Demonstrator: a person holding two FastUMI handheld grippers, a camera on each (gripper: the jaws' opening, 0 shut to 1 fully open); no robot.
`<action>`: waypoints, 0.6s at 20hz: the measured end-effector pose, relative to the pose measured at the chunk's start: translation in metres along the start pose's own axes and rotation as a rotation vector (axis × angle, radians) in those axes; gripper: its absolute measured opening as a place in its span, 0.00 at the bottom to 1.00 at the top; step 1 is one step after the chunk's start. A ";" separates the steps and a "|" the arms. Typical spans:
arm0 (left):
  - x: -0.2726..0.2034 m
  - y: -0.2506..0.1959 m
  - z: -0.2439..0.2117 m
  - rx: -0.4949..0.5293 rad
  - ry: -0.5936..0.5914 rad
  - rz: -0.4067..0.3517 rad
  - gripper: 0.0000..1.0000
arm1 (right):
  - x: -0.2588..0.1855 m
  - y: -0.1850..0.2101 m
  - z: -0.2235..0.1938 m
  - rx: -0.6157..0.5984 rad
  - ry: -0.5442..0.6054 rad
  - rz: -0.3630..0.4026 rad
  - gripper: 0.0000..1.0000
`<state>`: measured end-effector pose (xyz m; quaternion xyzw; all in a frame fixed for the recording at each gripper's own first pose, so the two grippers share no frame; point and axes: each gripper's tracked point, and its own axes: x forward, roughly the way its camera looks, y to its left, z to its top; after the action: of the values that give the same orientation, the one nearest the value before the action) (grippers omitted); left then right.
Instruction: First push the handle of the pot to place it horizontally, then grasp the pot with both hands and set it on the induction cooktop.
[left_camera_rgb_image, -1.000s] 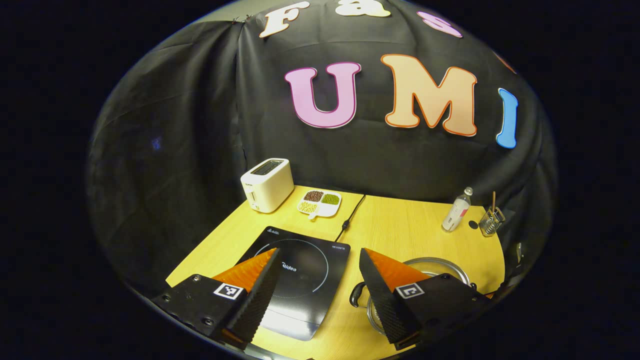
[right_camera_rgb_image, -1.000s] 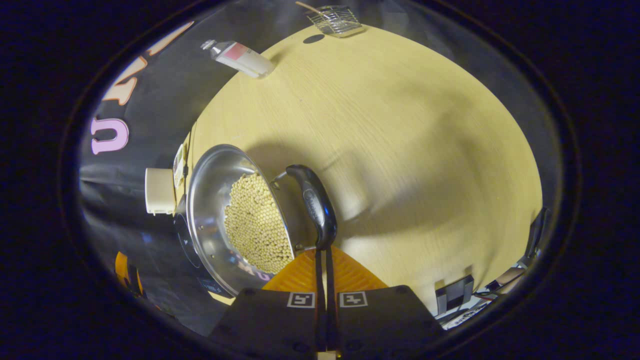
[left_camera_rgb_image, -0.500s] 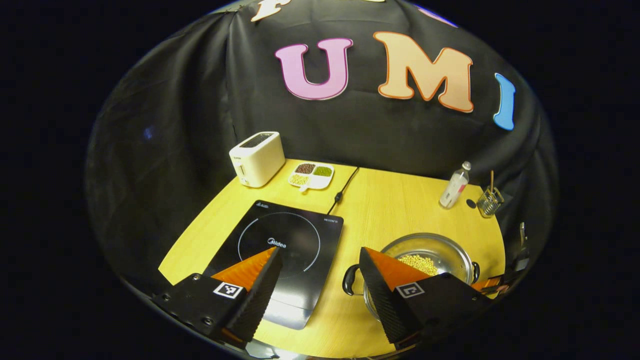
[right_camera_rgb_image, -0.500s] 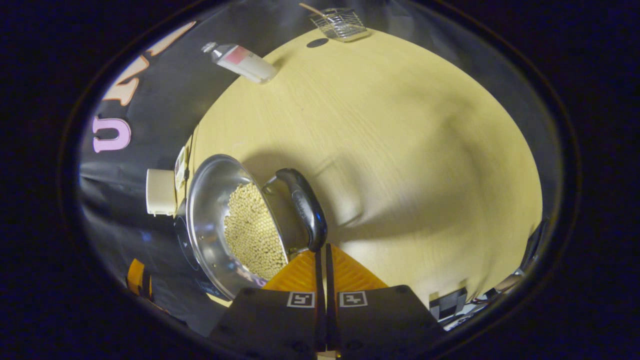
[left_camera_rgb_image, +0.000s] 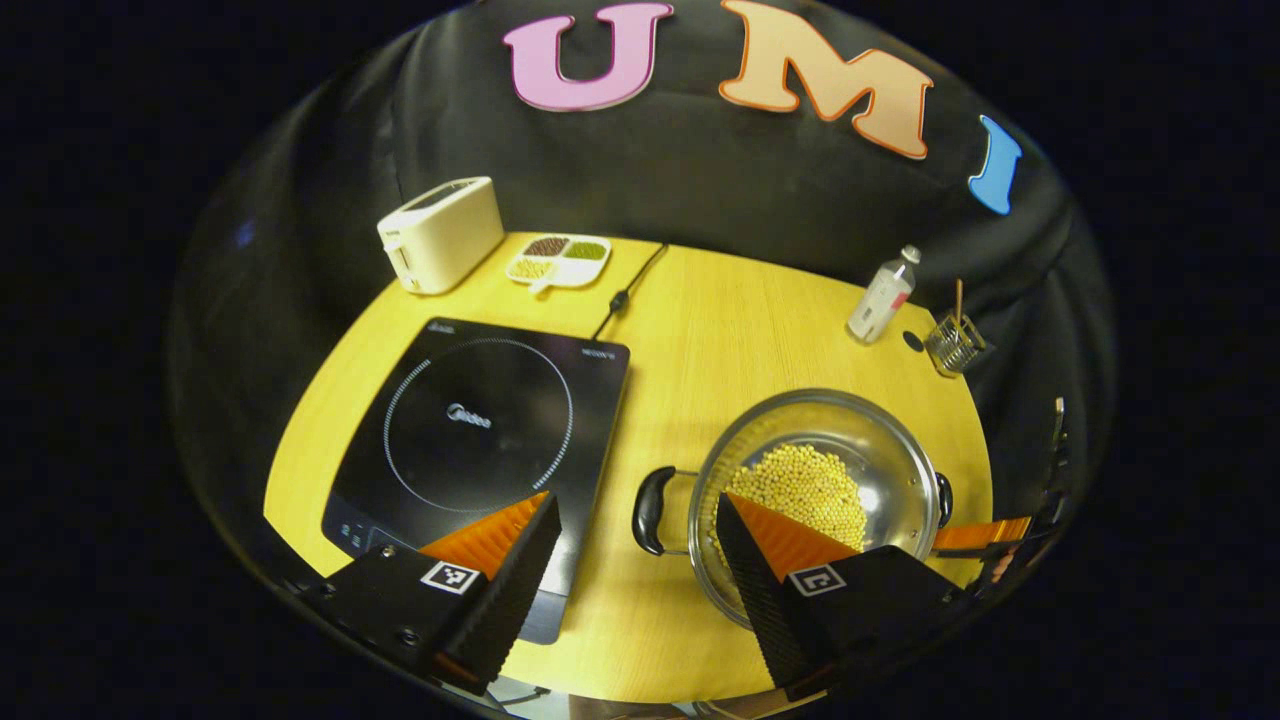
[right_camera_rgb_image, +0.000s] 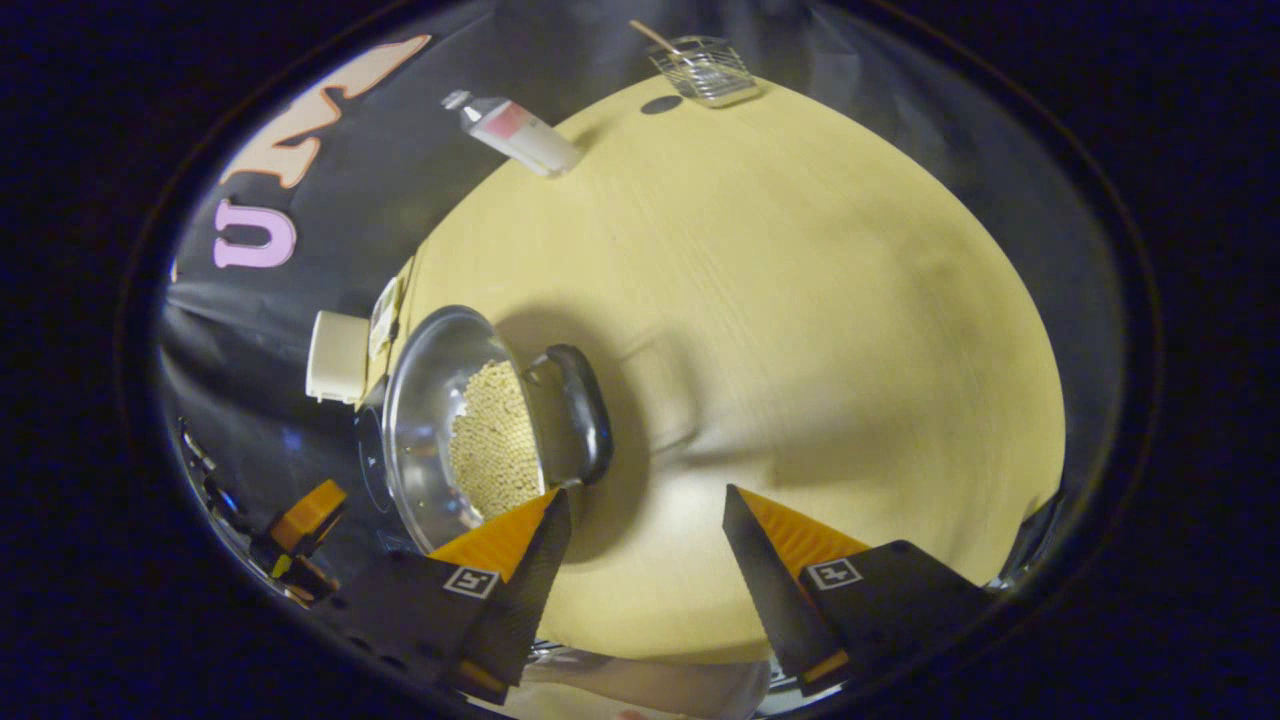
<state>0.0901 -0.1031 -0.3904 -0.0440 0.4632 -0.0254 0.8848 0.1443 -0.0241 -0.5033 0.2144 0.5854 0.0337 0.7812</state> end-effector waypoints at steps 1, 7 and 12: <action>0.009 -0.002 -0.004 -0.006 0.022 -0.012 0.96 | 0.001 -0.001 0.006 -0.031 -0.010 -0.011 0.86; 0.041 -0.001 -0.019 -0.012 0.134 -0.016 0.96 | 0.000 0.005 0.029 -0.042 -0.008 0.001 0.87; 0.057 -0.006 -0.021 -0.012 0.170 -0.020 0.96 | 0.000 0.028 0.038 -0.021 -0.002 0.084 0.86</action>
<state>0.1048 -0.1147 -0.4484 -0.0514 0.5366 -0.0349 0.8416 0.1850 -0.0105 -0.4843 0.2304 0.5747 0.0725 0.7819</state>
